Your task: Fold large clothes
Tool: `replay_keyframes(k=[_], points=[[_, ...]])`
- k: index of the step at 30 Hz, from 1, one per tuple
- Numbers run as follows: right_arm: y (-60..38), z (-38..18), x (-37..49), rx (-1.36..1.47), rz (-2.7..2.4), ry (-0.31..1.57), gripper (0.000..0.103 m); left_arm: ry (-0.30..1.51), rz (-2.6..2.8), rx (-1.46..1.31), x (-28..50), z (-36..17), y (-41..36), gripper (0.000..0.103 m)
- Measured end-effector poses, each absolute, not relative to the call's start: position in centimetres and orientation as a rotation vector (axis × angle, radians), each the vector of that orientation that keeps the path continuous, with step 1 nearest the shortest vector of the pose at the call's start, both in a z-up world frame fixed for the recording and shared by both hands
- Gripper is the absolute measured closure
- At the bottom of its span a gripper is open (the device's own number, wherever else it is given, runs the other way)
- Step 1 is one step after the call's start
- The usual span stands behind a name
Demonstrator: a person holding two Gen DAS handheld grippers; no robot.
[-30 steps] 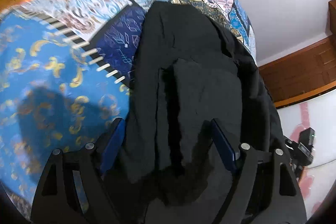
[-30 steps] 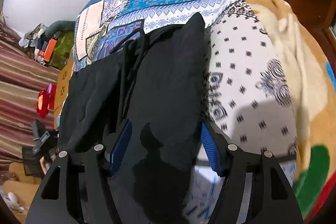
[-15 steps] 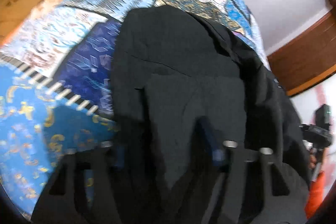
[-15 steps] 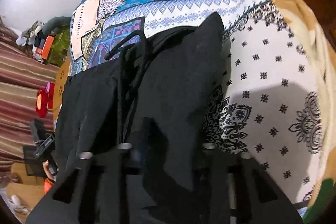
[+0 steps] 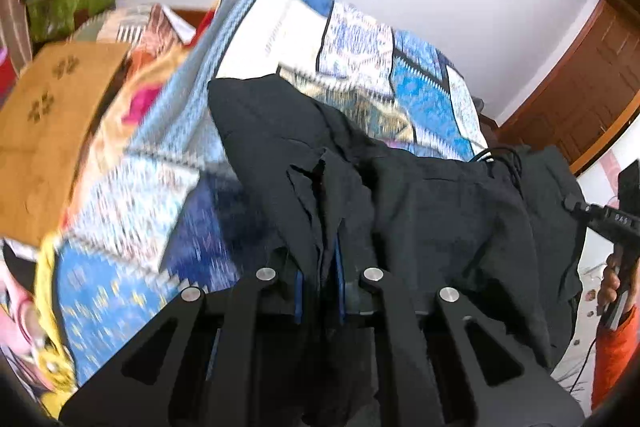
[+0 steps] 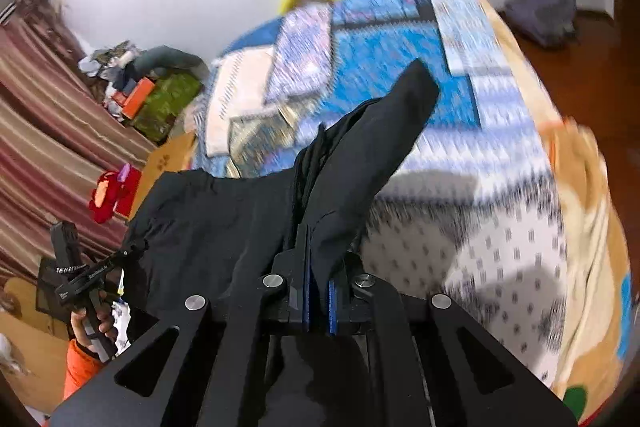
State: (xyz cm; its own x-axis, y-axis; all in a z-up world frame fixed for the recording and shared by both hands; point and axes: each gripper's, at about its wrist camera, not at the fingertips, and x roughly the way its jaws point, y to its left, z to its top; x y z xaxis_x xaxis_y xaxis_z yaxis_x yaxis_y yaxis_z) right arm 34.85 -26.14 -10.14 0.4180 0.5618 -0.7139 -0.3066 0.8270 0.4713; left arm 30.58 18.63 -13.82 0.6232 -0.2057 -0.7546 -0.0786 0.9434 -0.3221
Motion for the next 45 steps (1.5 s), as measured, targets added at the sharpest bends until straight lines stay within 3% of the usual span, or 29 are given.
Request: replay_keyframes(k=[7, 14, 19, 21, 30, 34, 37, 39, 41, 45], points=[[-23.2, -10.6, 39.4, 0.214, 0.530, 0.973, 0.098, 0.884, -0.019, -0.355, 35.3, -14.3, 20.6, 0.092], [-23.3, -16.0, 43.8, 0.209, 0.416, 1.040, 0.097, 1.005, 0.075, -0.365, 38.9, -20.5, 23.4, 0.090], [-24.7, -19.7, 45.2, 0.181, 0.364, 1.129, 0.096, 1.070, 0.089, -0.392, 39.1, -24.6, 24.5, 0.081], [-24.7, -20.6, 44.9, 0.151, 0.358, 1.150, 0.092, 1.071, 0.098, -0.402, 38.9, -24.9, 24.5, 0.077], [-24.9, -18.9, 41.2, 0.030, 0.359, 1.179, 0.082, 1.057, 0.127, -0.302, 36.6, -22.0, 23.3, 0.077], [-25.1, -16.8, 38.6, 0.000, 0.379, 1.146, 0.063, 1.012, 0.119, -0.216, 34.1, -19.4, 22.3, 0.076], [-25.5, -14.9, 35.9, 0.001, 0.401, 1.103, 0.056, 0.973, 0.115, -0.144, 31.8, -17.1, 21.4, 0.064], [-25.8, -14.0, 34.5, 0.003, 0.411, 1.090, 0.052, 0.944, 0.109, -0.110, 29.9, -15.9, 21.0, 0.047], [-26.2, -13.4, 33.0, 0.003, 0.413, 1.076, 0.046, 0.919, 0.101, -0.090, 27.9, -14.8, 20.9, 0.042], [-27.3, -13.0, 30.6, 0.009, 0.413, 1.064, 0.045, 0.926, 0.109, -0.112, 24.5, -14.7, 21.9, 0.039]])
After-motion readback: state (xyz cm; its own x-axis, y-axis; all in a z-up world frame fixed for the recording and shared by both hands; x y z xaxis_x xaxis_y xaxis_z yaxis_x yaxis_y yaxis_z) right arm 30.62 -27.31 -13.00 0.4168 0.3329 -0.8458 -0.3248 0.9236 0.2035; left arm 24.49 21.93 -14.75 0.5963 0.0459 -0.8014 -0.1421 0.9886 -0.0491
